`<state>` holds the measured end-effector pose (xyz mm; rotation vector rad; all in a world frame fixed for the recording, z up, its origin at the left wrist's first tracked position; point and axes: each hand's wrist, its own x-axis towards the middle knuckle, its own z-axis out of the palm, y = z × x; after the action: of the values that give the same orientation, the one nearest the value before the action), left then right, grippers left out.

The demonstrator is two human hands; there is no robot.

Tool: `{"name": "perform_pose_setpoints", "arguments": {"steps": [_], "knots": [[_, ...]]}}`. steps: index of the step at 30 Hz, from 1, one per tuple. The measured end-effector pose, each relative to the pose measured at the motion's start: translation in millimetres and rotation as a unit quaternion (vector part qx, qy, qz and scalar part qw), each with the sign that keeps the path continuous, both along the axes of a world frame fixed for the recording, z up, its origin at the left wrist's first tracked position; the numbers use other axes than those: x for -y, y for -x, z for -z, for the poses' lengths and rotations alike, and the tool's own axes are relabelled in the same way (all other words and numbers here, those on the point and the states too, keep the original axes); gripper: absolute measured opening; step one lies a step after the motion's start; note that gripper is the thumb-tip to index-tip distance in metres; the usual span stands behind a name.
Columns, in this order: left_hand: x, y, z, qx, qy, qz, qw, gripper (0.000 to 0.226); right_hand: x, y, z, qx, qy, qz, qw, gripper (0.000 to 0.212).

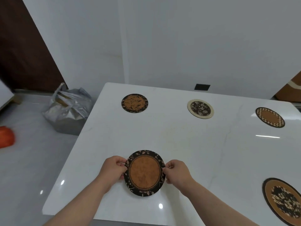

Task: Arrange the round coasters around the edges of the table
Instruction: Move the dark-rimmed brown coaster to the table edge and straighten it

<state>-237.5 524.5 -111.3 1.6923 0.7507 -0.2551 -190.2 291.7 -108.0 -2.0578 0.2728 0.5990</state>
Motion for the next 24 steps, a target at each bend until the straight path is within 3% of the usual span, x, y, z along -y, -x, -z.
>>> {"name": "perform_pose_setpoints", "arguments": {"steps": [17, 20, 21, 24], "knots": [[-76, -4, 30, -0.009, -0.105, 0.078, 0.991, 0.023, -71, -16, 27, 0.026, 0.093, -0.121, 0.988, 0.01], [-81, 2, 33, -0.006, -0.198, 0.158, 0.967, 0.019, -65, -13, 32, 0.05, 0.162, -0.185, 0.968, 0.012], [-83, 5, 34, 0.006, -0.257, 0.205, 0.944, 0.023, -61, -12, 34, 0.08, 0.201, -0.224, 0.95, 0.015], [-93, 18, 39, 0.01, -0.362, 0.331, 0.871, 0.094, -51, -3, 40, 0.208, 0.268, -0.322, 0.884, 0.047]]}}
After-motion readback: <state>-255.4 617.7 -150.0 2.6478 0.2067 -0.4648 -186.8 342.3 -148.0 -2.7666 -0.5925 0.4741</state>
